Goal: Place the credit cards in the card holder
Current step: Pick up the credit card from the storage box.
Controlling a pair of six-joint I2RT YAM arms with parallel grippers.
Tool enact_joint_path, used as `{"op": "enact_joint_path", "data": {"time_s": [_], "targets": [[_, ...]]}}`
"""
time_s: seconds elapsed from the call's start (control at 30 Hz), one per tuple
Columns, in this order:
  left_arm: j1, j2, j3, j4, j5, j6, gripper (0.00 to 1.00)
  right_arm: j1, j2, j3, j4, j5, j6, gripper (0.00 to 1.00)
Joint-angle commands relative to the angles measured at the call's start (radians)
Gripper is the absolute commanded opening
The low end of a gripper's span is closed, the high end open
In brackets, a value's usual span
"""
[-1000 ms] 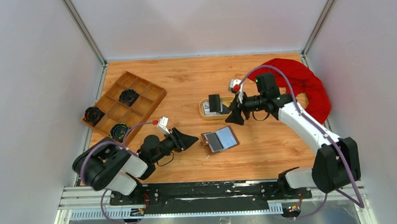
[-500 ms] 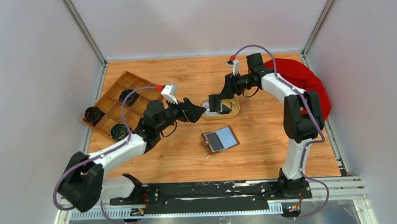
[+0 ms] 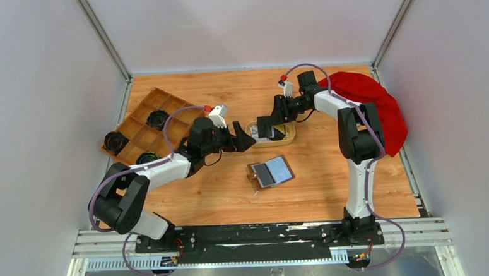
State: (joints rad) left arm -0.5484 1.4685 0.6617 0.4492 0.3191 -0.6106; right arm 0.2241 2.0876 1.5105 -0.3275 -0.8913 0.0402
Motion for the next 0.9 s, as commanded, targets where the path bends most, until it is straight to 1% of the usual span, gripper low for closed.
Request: {"op": "enact_joint_path", "data": {"time_s": [0.0, 0.27, 0.53, 0.73, 0.8, 0.87], "targets": [[0.01, -0.033, -0.025, -0.001, 0.012, -0.005, 0.89, 0.005, 0.038, 0.04, 0.006, 0.01, 0.05, 0.58], [0.012, -0.083, -0.085, -0.001, -0.011, -0.012, 0.89, 0.027, 0.058, 0.034, 0.031, -0.001, 0.066, 0.54], [0.011, -0.125, -0.127, -0.001, -0.021, -0.018, 0.89, 0.042, 0.06, 0.013, 0.077, -0.005, 0.079, 0.48], [0.011, -0.161, -0.163, -0.001, -0.034, -0.027, 0.89, 0.05, 0.075, 0.008, 0.117, 0.012, 0.094, 0.41], [0.012, -0.174, -0.175, -0.001, -0.036, -0.031, 0.89, 0.05, 0.087, 0.009, 0.131, 0.006, 0.103, 0.37], [0.011, -0.189, -0.188, -0.001, -0.042, -0.035, 0.89, 0.05, 0.098, 0.009, 0.147, -0.012, 0.113, 0.28]]}}
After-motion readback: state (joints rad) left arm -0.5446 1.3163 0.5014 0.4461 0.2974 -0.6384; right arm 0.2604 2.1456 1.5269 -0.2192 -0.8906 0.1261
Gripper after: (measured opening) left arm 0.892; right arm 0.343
